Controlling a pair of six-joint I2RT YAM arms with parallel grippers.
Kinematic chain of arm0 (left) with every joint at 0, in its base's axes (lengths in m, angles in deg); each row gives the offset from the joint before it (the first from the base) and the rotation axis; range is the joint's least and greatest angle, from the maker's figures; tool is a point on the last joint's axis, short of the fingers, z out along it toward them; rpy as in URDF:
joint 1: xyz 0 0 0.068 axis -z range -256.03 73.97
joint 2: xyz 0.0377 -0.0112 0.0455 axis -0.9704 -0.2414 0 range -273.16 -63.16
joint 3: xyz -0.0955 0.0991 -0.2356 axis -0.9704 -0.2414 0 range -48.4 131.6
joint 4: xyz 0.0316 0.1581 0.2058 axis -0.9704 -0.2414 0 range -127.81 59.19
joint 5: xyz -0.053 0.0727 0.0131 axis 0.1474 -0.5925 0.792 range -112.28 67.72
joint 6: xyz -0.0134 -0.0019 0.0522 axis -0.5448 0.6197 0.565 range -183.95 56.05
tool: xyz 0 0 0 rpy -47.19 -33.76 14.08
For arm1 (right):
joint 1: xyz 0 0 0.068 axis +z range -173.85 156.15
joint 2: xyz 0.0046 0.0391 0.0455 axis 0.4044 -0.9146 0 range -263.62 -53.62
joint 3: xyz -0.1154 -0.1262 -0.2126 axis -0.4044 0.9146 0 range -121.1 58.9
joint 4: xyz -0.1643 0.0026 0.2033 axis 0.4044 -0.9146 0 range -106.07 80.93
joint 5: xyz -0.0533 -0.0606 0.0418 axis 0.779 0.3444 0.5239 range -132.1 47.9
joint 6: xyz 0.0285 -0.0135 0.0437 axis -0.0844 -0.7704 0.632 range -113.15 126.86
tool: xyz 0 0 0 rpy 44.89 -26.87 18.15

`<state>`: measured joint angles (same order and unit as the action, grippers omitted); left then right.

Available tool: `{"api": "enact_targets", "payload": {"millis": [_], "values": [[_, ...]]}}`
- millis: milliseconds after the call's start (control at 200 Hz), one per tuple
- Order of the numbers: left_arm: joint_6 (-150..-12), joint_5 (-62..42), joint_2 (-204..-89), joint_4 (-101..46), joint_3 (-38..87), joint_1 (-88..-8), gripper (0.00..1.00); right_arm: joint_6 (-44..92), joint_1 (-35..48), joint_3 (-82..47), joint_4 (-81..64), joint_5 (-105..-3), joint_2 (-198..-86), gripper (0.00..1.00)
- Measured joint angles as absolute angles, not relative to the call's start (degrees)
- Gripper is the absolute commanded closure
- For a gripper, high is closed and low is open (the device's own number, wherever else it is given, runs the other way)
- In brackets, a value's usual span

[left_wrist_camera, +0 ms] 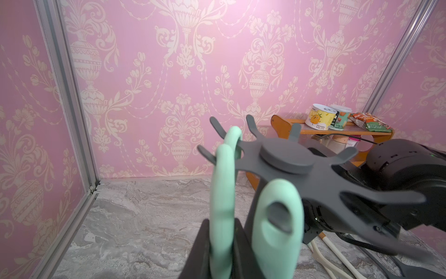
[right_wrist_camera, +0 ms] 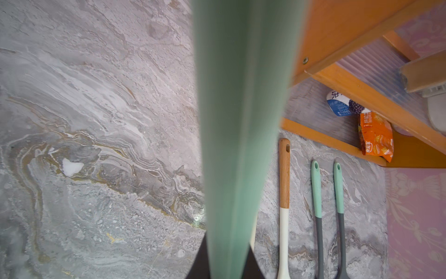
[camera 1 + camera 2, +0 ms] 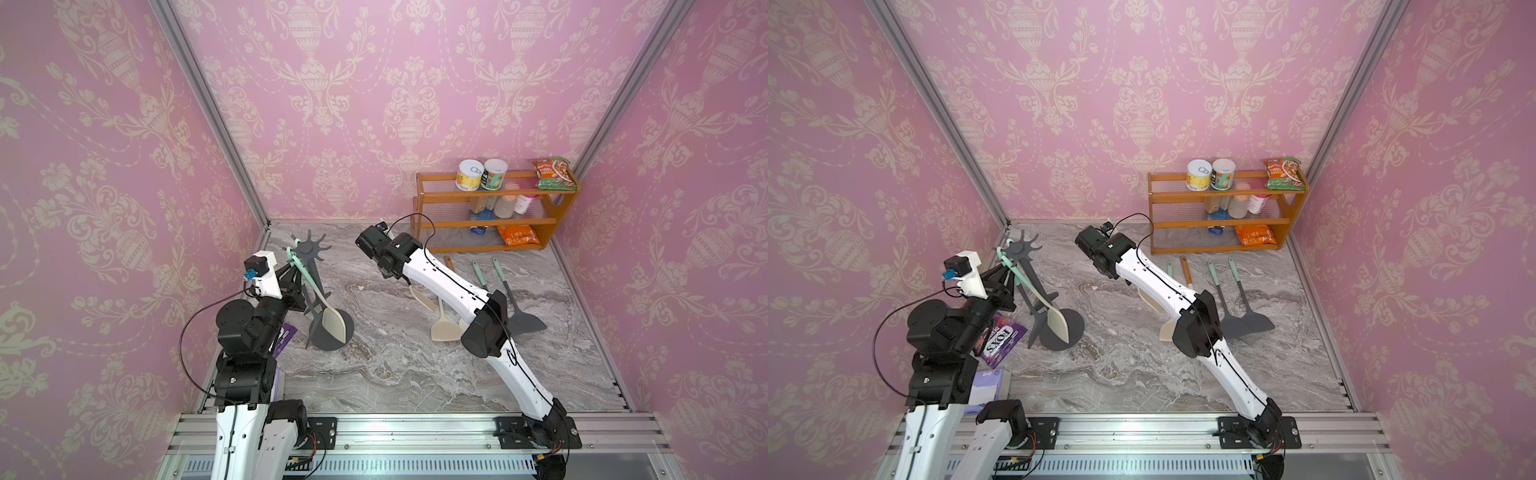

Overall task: Take the spatula off the kitchen utensil rack
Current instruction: Place the spatula at the center of the board.

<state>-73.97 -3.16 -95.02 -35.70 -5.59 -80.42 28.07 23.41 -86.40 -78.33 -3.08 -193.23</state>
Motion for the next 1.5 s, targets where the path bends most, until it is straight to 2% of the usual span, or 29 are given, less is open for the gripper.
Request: {"api": "enact_targets", "payload": {"millis": [220,855,1501], "values": [[-74.37,-3.05,-94.89,-35.68,-5.61,-80.42,1.0,29.88,24.38,-80.76,-75.64,-4.08,-193.19,1.0],[-74.37,-3.08,-94.1,-36.18,-5.81,-80.42,1.0,34.56,24.88,-85.17,-74.48,-5.83,-197.87,1.0],[-74.37,-3.05,-94.38,-36.05,-5.81,-80.42,1.0,36.81,21.62,-86.59,-75.35,-8.04,-204.64,1.0]]}}
